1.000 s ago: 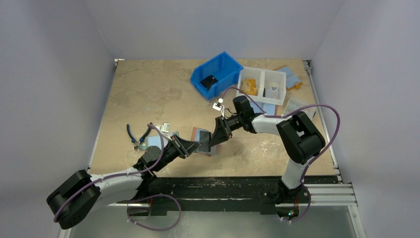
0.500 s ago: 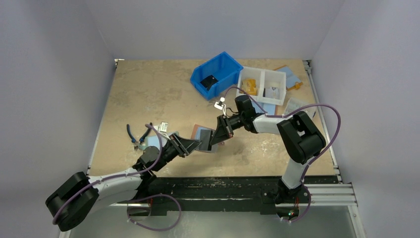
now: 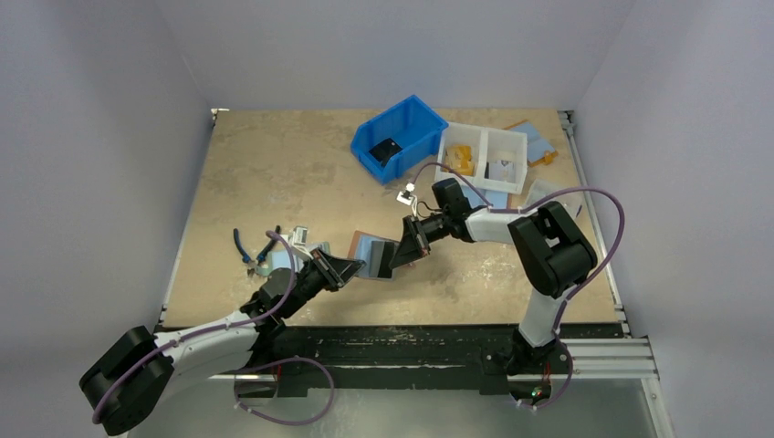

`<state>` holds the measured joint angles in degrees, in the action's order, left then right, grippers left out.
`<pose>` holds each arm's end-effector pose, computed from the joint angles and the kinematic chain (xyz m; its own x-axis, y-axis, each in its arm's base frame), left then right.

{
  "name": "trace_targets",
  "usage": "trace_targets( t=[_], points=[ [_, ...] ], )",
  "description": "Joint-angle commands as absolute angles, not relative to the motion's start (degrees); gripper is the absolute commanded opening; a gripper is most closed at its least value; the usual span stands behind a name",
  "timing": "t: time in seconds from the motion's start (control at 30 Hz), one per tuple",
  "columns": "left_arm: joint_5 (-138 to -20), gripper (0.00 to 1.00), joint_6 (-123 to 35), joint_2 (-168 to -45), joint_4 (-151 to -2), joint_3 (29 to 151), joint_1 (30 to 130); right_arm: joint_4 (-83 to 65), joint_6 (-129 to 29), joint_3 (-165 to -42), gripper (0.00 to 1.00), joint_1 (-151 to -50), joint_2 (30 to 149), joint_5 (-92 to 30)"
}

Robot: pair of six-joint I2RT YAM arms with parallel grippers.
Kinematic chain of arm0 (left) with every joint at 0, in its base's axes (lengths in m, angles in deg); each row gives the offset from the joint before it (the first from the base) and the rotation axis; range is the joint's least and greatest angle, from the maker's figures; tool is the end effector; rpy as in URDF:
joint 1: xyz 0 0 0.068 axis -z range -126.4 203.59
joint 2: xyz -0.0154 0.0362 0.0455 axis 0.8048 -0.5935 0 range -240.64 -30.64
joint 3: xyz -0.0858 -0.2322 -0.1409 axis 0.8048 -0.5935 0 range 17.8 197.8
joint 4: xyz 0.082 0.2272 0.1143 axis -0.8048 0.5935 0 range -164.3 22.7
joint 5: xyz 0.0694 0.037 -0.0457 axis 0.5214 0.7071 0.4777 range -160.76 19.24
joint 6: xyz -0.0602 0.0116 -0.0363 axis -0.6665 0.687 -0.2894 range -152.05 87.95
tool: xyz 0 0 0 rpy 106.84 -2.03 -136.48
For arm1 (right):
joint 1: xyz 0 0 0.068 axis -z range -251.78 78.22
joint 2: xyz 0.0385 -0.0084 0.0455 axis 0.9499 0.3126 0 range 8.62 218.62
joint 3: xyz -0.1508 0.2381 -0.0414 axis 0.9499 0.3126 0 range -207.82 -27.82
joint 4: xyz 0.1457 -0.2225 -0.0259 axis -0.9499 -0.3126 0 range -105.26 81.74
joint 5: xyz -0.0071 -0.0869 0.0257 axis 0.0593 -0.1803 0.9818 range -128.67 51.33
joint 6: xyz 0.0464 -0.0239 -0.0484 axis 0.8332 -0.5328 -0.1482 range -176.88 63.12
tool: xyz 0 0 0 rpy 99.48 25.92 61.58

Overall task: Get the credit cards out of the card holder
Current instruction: Remove the credit card from the card holder, then place the credit card in the storage box.

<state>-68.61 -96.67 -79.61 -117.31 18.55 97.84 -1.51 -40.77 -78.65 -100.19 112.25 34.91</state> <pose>0.1324 -0.1258 0.1626 -0.6336 -0.6431 -0.4300 0.2287 0.3753 -0.8983 0.2791 0.2149 0.1532 -0.8082 -0.3480 -0.4751 -0.5160 0.0295 0.8561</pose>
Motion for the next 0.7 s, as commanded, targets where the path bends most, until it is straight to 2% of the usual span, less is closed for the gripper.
trace_targets(
  t=[0.0, 0.23, 0.47, 0.67],
  points=[
    [-66.14, 0.0, -94.1, -77.7, -113.25, 14.83, 97.24, -8.93, -48.44, -82.13, 0.0, -98.92, 114.01, 30.71],
    [-61.23, 0.0, -91.81, -72.92, -99.95, 16.51, 96.76, -19.29, -58.3, -85.26, 0.0, -97.4, 114.11, 27.57],
    [-58.67, 0.0, -88.5, -73.61, -86.77, 22.02, 96.57, -36.75, -79.15, -92.92, 0.0, -96.82, 105.47, 20.32],
    [-63.12, 0.0, -85.19, -75.02, -83.2, 25.84, 96.56, -37.64, -85.12, -95.27, 0.0, -96.3, 95.04, 5.13]
  ],
)
